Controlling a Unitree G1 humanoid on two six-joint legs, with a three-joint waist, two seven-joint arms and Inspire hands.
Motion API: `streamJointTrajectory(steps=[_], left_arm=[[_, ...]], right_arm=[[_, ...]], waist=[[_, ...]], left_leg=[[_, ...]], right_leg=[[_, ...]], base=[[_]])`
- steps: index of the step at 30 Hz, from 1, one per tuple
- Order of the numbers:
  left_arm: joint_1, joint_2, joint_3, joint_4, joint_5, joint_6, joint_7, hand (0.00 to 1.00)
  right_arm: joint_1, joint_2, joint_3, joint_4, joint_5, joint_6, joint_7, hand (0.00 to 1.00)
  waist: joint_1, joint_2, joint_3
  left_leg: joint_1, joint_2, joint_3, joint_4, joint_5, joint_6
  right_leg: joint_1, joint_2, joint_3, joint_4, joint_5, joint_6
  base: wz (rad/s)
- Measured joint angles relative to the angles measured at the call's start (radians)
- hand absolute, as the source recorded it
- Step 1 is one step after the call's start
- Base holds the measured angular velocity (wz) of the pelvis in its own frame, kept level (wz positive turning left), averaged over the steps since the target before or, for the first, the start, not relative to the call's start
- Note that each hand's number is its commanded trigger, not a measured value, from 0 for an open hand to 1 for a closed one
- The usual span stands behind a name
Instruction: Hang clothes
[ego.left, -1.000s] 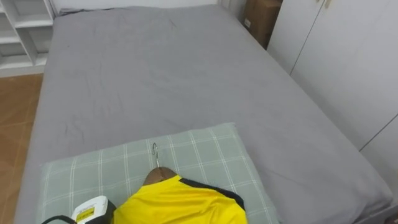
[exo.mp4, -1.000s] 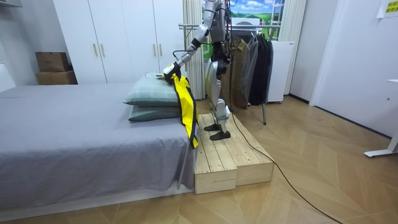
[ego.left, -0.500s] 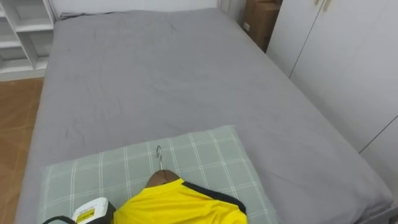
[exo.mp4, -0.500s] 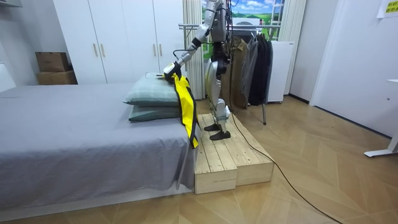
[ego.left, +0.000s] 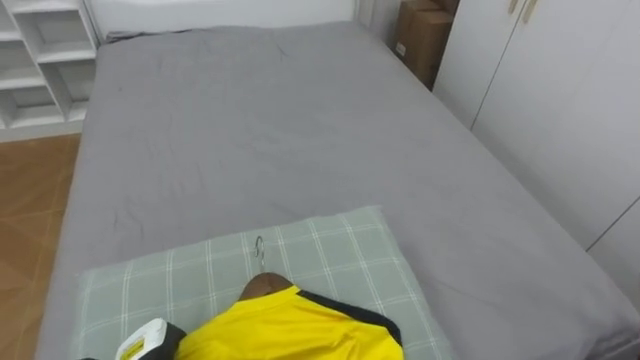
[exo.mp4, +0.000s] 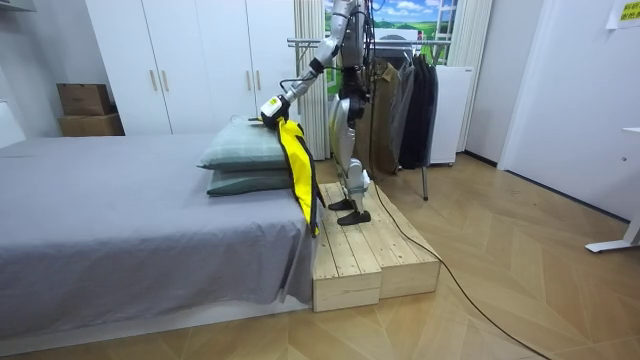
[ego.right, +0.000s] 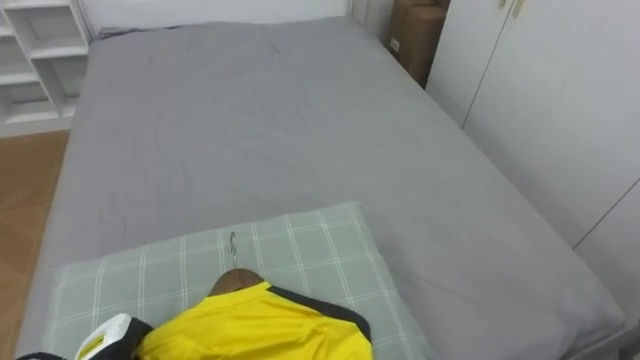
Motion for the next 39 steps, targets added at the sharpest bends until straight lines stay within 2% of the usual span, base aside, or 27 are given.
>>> streamJointTrajectory(steps=[3,5,7,10,15,19,21,23,28,39], left_arm=[[0.028,0.001,0.001,-0.069,-0.004,0.000,0.001,1.00],[0.063,0.001,-0.004,-0.157,-0.004,0.000,0.010,1.00],[0.087,0.004,-0.003,-0.216,-0.006,0.000,0.023,1.00],[0.090,0.003,-0.007,-0.251,-0.010,0.000,0.042,1.00],[0.090,0.003,-0.006,-0.312,-0.010,-0.014,0.060,1.00],[0.090,0.003,-0.006,-0.320,-0.010,-0.024,0.070,1.00],[0.090,0.003,-0.003,-0.321,-0.010,-0.058,0.102,1.00],[0.090,0.003,-0.002,-0.324,-0.017,-0.076,0.130,1.00],[0.090,0.003,0.000,-0.351,-0.020,-0.101,0.154,1.00],[0.090,0.003,-0.003,-0.362,-0.020,-0.108,0.158,1.00]], right_arm=[[0.003,0.000,-0.001,-0.002,0.002,-0.004,-0.007,0.00],[0.005,0.000,-0.009,-0.005,0.002,-0.008,-0.009,0.00],[-0.004,0.000,-0.025,-0.017,0.006,-0.017,-0.017,0.00],[-0.019,0.001,-0.037,-0.024,0.051,-0.039,-0.025,0.00],[-0.021,0.000,-0.037,-0.014,0.156,-0.047,-0.035,0.00],[-0.021,-0.001,-0.037,-0.012,0.169,-0.053,-0.034,0.00],[-0.021,-0.002,-0.037,-0.007,0.169,-0.058,-0.033,0.00],[-0.020,-0.004,-0.038,-0.004,0.169,-0.059,-0.029,0.00],[-0.011,-0.005,-0.042,-0.005,0.169,-0.069,-0.022,0.00],[0.011,-0.009,-0.080,-0.015,0.167,-0.071,-0.003,0.00]], waist=[[0.015,0.002,-0.0002],[0.020,0.003,-0.0004],[0.023,0.005,-0.0003],[0.020,0.012,-0.0008],[0.046,0.021,-0.0013],[0.046,0.024,-0.0002],[0.047,0.026,0.0002],[0.047,0.025,0.0002],[0.045,0.026,-0.0004],[0.039,0.021,-0.0034]], left_leg=[[0.005,0.000,-0.005,0.001,0.000,0.000],[0.007,-0.002,-0.026,0.007,0.000,0.000],[0.007,-0.003,-0.028,0.007,0.002,0.000],[0.011,-0.005,-0.045,0.004,0.005,-0.002],[0.020,-0.006,-0.058,0.003,0.010,-0.008],[0.027,-0.006,-0.069,0.003,0.012,-0.010],[0.034,-0.006,-0.069,-0.002,0.013,-0.012],[0.049,-0.006,-0.065,-0.010,0.014,-0.012],[0.058,-0.008,-0.055,-0.018,0.014,-0.012],[0.073,-0.011,-0.054,-0.021,0.014,-0.011]], right_leg=[[0.009,-0.001,-0.005,-0.002,0.000,0.000],[0.024,-0.004,-0.019,-0.010,0.000,0.000],[0.028,-0.005,-0.025,-0.016,0.000,0.000],[0.042,-0.009,-0.043,-0.017,0.000,0.000],[0.063,-0.010,-0.069,-0.035,0.001,-0.002],[0.074,-0.010,-0.077,-0.036,0.001,-0.002],[0.079,-0.010,-0.082,-0.036,0.001,-0.002],[0.087,-0.009,-0.082,-0.036,0.001,-0.002],[0.093,-0.009,-0.073,-0.046,0.001,-0.002],[0.108,-0.010,-0.067,-0.049,0.002,-0.003]], base=[[0.09],[0.25],[0.09],[0.15],[0.09],[0.08],[0.00],[-0.04],[-0.07],[0.00]])
